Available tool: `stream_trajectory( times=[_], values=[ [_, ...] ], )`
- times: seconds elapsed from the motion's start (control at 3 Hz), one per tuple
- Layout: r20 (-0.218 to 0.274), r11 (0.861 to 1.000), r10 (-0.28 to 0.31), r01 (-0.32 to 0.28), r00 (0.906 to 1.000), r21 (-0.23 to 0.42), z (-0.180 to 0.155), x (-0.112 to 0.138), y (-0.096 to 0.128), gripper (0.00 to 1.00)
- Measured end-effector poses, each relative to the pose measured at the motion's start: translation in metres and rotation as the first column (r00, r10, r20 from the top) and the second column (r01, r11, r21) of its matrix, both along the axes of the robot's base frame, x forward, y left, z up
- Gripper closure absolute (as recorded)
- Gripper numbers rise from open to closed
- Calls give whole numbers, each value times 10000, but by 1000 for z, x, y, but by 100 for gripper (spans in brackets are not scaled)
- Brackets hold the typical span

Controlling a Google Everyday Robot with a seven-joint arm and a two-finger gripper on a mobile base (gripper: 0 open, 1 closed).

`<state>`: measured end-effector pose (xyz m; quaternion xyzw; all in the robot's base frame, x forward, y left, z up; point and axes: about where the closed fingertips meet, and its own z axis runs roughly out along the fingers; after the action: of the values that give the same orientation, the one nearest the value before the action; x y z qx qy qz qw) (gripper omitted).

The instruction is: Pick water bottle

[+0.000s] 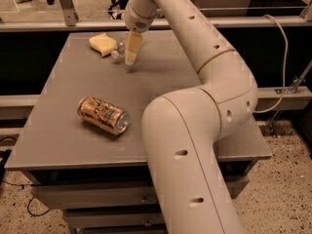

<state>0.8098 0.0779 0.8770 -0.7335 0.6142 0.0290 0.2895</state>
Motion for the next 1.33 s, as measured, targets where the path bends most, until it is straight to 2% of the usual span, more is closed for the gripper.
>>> stream_trajectory(
  times=[0.33, 1.33],
  values=[
    [-87, 9994, 353, -352, 9993, 59, -1, -3, 4, 17],
    [-393, 9974, 680, -670, 9969, 263, -10, -5, 16, 87]
  ],
)
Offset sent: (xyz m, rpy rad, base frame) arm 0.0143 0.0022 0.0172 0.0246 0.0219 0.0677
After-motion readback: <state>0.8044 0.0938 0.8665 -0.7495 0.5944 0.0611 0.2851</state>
